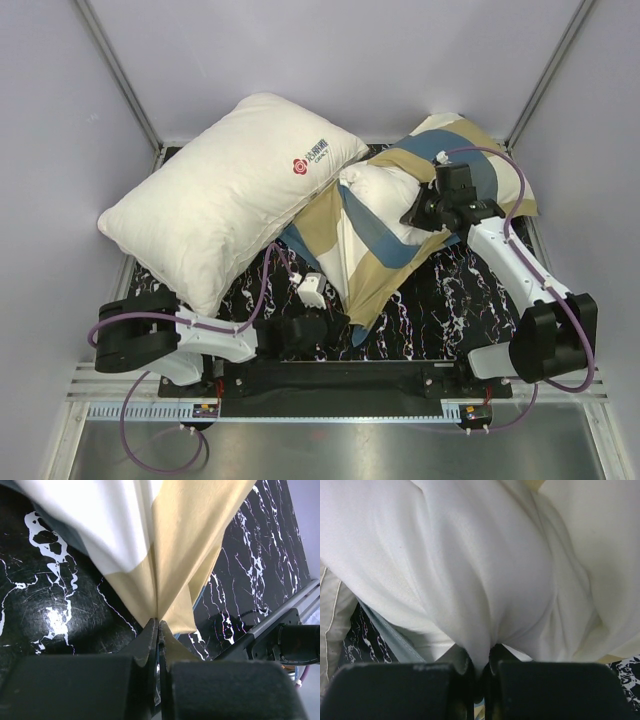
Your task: Remove the pillowcase from the pillow
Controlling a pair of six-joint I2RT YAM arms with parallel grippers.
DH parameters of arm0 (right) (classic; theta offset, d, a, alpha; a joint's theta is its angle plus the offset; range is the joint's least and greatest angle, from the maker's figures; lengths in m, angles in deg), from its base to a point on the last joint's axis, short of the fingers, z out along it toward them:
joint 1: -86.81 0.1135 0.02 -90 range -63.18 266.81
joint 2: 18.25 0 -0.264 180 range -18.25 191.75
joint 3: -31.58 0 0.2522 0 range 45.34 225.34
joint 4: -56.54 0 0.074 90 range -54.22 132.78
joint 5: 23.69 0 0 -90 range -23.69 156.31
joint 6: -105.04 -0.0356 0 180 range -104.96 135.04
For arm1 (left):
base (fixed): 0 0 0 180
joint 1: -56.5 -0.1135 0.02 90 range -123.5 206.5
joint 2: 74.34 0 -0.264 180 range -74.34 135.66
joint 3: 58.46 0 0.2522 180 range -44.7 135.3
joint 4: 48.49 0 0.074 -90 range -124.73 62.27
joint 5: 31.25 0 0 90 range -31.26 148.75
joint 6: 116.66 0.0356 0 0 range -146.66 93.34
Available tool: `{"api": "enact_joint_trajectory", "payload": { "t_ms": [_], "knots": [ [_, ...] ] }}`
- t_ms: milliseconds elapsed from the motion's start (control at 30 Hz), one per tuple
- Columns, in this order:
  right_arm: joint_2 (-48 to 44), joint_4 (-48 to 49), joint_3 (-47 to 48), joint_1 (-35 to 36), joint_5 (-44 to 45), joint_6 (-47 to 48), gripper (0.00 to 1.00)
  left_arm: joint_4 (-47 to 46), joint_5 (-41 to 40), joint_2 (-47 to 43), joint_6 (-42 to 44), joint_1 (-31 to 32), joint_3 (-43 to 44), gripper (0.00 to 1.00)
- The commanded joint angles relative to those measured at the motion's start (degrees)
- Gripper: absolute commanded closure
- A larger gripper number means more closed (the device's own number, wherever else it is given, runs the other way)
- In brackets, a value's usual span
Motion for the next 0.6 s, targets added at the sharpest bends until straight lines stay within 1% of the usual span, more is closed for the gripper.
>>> {"api": "enact_joint_trajectory", "payload": {
  "t_ms": [0, 133, 200, 267, 333, 400, 433, 467, 500, 533, 567],
  "knots": [
    [-2.40, 14.29, 6.86, -4.33, 12.11, 3.22, 1.00, 14.72, 1.61, 1.84, 1.19, 2.21, -2.37, 1.00],
    [-4.42, 14.20, 5.63, -4.42, 11.23, 2.95, 1.00, 18.33, -0.50, 3.60, 5.49, 1.77, 2.63, 1.00],
    [-6.44, 14.29, 4.75, -4.33, 10.17, 1.90, 1.00, 18.43, 0.28, 3.87, 6.72, 0.37, 4.22, 1.00],
    [-9.15, 14.38, 2.38, -4.25, 7.71, 0.41, 1.00, 17.64, 0.81, 2.38, 7.52, -0.43, 4.66, 1.00],
    [-11.18, 15.25, -1.12, -3.90, 6.31, -0.38, 1.00, 19.64, -0.76, 0.62, 9.88, -0.87, 6.32, 1.00],
    [-14.00, 16.91, -3.94, -3.20, 5.34, -1.79, 1.00, 23.67, -2.95, -2.10, 12.69, -0.87, 11.41, 0.98],
    [-14.70, 17.45, -6.39, -1.80, 5.51, -1.97, 1.00, 24.74, -3.49, -2.89, 15.75, -0.87, 13.43, 0.75],
    [-15.75, 17.80, -7.46, -0.74, 6.03, -2.14, 1.00, 25.53, -3.93, -4.12, 17.26, -0.96, 17.89, 0.61],
    [-16.03, 18.15, -8.25, 0.31, 6.65, -2.49, 1.00, 28.41, -4.54, -4.65, 18.50, -1.05, 20.37, 0.46],
    [-16.12, 18.33, -9.65, 2.67, 8.48, -2.59, 1.00, 29.40, -4.72, -5.09, 20.34, -1.22, 25.01, 0.35],
    [-16.20, 18.68, -10.28, 3.83, 9.28, -2.67, 1.00, 31.06, -4.81, -5.53, 20.70, -1.40, 27.23, 0.19]
  ]
}}
